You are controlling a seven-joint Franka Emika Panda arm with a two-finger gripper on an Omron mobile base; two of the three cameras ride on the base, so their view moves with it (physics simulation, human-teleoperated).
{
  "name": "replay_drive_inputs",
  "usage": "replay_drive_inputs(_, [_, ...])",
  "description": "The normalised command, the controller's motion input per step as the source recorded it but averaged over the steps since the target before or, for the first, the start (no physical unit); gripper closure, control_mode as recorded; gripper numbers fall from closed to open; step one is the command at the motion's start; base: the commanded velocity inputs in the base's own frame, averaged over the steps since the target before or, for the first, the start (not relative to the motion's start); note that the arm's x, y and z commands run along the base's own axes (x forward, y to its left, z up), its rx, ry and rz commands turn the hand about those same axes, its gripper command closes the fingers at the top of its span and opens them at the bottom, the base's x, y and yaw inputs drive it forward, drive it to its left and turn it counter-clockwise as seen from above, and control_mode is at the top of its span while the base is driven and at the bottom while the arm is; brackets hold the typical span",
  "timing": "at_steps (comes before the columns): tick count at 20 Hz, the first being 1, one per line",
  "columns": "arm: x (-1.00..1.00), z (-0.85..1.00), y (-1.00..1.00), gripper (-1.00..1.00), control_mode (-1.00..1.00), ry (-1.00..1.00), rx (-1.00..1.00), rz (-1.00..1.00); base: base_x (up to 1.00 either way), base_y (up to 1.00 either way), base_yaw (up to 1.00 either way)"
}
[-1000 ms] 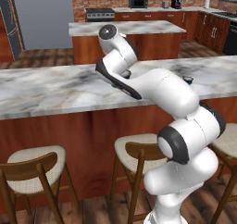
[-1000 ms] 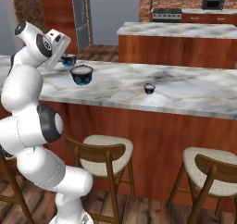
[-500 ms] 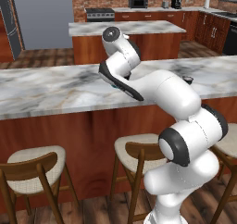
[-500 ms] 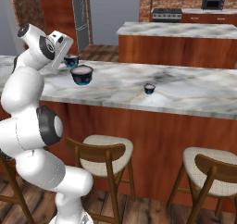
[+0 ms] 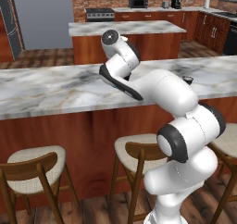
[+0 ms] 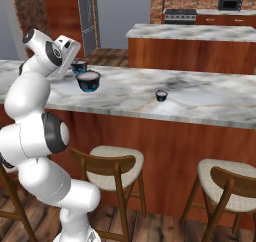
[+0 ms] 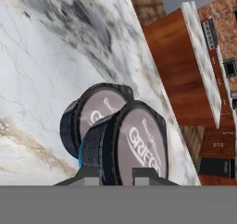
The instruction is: Stack the yogurt containers by placing the smaller containers on top of the larger containers.
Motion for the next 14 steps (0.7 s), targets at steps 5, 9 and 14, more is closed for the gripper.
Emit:
replay_drive_inputs(5, [0.08, 0.0, 0.0, 1.0, -1.0, 0.0, 0.0, 0.0, 0.0, 0.0, 0.0])
replay_drive_inputs(9, [0.0, 0.0, 0.0, 1.0, -1.0, 0.0, 0.0, 0.0, 0.0, 0.0, 0.0])
replay_drive_inputs(14, [0.0, -0.04, -0.03, 1.0, -1.0, 0.0, 0.0, 0.0, 0.0, 0.0, 0.0])
